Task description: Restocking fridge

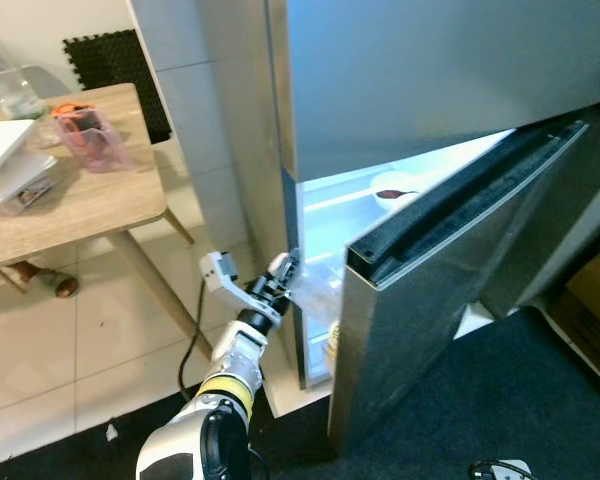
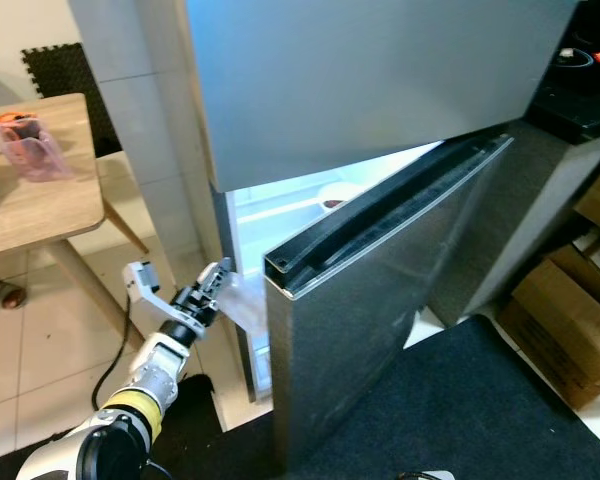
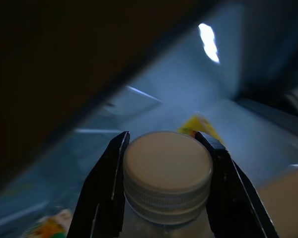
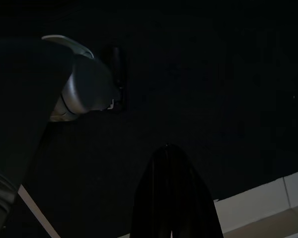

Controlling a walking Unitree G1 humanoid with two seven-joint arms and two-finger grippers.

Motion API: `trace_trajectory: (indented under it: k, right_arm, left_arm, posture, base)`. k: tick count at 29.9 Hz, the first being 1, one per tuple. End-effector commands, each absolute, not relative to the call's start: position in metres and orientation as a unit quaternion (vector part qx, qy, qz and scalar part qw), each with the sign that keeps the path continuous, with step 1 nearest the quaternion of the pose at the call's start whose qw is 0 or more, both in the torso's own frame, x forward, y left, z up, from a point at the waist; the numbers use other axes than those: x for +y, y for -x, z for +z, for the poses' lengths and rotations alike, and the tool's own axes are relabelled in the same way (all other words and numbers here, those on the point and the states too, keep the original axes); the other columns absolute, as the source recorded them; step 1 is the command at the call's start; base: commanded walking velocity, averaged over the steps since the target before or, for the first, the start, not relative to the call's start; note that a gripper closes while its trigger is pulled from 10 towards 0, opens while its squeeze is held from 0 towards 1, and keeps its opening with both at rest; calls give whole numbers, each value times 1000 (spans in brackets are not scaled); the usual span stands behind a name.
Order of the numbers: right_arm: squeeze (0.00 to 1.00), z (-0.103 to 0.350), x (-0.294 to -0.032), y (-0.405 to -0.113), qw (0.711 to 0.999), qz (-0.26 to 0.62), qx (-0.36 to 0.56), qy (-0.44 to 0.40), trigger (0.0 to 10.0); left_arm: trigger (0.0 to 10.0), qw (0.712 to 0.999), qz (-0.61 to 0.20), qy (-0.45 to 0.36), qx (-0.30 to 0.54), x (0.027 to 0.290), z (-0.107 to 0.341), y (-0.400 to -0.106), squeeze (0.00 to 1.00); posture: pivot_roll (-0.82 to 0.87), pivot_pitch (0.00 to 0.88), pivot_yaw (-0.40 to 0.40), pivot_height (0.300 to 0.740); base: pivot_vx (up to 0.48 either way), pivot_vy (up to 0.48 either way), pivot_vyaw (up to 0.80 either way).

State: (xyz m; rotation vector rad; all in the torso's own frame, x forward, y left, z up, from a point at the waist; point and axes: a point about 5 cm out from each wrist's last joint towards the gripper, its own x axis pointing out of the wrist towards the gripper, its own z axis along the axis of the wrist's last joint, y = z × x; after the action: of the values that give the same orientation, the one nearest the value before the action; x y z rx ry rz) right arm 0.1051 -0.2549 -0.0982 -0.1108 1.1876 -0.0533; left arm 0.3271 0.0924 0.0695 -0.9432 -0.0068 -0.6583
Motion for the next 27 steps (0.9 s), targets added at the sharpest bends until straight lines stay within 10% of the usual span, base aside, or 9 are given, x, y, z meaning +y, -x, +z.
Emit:
trace_trajectory:
  k: [1, 5, 9, 27]
  right_arm:
    - [0, -100, -253, -102, 823, -23, 565, 53, 10000]
    - [0, -102, -254, -94, 809, -16, 584, 68, 10000]
    - [0, -106, -250, -84, 789, -5, 611, 72, 10000]
    - [0, -113, -243, -54, 730, 1, 681, 58, 10000]
  left_arm:
    - [10000, 782, -401, 477, -1, 46, 83, -322, 0]
    - [10000, 686, -543, 485, -9, 2, 104, -305, 0]
    - [10000, 672, -560, 485, -2, 1, 106, -304, 0]
    - [10000, 884, -208, 399, 127, 150, 18, -298, 0]
  posture:
    - [-88, 45, 28, 740]
    - [-93, 45, 30, 740]
    - [-94, 48, 34, 740]
    - [-93, 64, 50, 740]
  base:
    - [0, 0, 0]
    - [0, 0, 0]
    - [0, 0, 0]
    - [0, 0, -299]
